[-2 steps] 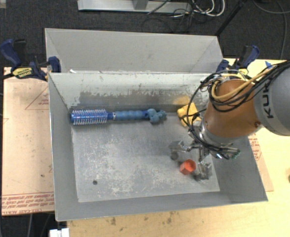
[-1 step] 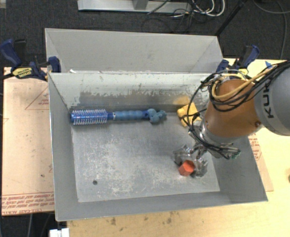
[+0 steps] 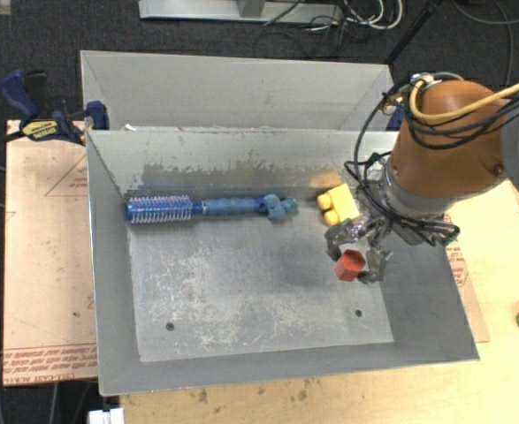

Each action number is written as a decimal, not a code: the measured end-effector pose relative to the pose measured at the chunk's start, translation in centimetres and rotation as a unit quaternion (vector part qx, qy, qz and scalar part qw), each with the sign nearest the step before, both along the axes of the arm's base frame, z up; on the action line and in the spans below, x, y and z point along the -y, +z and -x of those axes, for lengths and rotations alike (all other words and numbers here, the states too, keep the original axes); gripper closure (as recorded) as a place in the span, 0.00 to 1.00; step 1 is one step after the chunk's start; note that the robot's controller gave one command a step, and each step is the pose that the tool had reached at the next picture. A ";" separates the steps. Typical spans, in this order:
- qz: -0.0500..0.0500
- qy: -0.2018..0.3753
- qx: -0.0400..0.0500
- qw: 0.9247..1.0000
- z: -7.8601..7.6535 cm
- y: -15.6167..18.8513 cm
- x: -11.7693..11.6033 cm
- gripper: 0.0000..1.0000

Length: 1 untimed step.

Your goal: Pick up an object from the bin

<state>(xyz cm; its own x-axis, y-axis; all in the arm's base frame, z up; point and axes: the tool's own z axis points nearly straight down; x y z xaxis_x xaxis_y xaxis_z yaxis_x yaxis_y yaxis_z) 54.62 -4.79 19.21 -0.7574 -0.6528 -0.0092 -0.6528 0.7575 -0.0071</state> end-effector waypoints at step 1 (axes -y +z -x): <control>0.002 0.250 -0.001 0.968 0.5 9.0 -1.4 1.00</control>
Offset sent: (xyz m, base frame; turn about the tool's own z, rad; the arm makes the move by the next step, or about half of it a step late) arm -0.0071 0.0133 0.0882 -0.5088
